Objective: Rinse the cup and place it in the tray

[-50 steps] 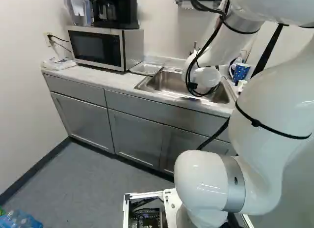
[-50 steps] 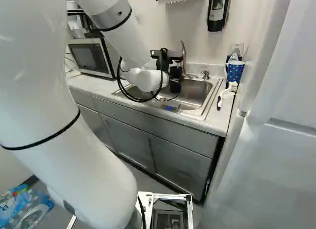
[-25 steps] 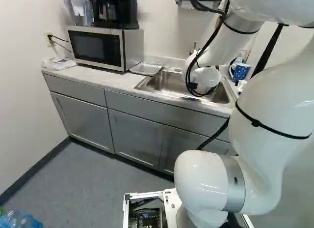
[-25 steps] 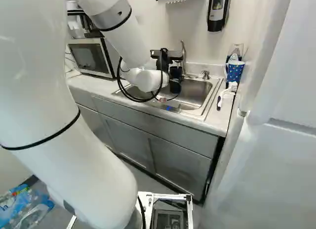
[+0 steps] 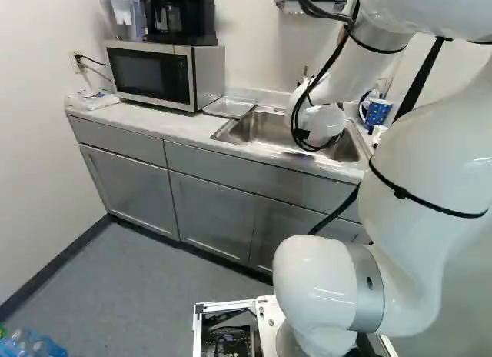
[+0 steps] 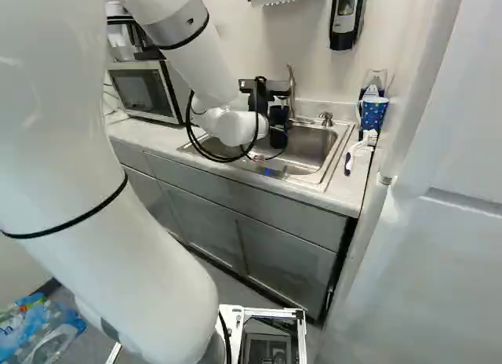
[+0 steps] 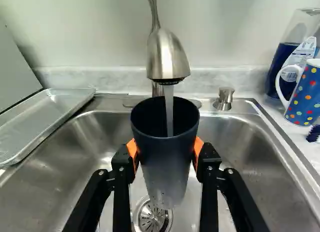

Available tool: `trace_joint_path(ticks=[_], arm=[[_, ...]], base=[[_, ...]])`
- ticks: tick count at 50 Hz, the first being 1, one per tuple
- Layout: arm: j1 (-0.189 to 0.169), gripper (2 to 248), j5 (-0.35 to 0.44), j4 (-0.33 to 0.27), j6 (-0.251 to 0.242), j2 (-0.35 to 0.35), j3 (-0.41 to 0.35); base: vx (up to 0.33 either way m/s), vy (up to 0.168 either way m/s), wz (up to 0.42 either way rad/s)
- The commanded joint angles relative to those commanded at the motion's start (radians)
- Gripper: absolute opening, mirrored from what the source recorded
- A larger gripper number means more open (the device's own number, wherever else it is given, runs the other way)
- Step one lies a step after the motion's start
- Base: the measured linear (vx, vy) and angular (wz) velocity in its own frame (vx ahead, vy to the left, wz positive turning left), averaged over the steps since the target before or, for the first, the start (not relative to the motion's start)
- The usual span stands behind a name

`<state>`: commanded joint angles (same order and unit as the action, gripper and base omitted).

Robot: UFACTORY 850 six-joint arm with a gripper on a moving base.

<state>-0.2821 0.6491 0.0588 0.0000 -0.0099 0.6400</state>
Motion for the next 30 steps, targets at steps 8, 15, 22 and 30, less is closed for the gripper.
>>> trace_joint_path(ticks=[8,15,22,30], arm=[[0.0,124,0.0,0.0,0.0,0.0,0.0],[0.0,124,0.0,0.0,0.0,0.0,0.0],[0.0,124,0.0,0.0,0.0,0.0,0.0],[0.0,124,0.0,0.0,0.0,0.0,0.0]], base=[[0.0,0.0,0.0],[0.0,0.0,0.0],[0.0,0.0,0.0],[0.0,0.0,0.0]])
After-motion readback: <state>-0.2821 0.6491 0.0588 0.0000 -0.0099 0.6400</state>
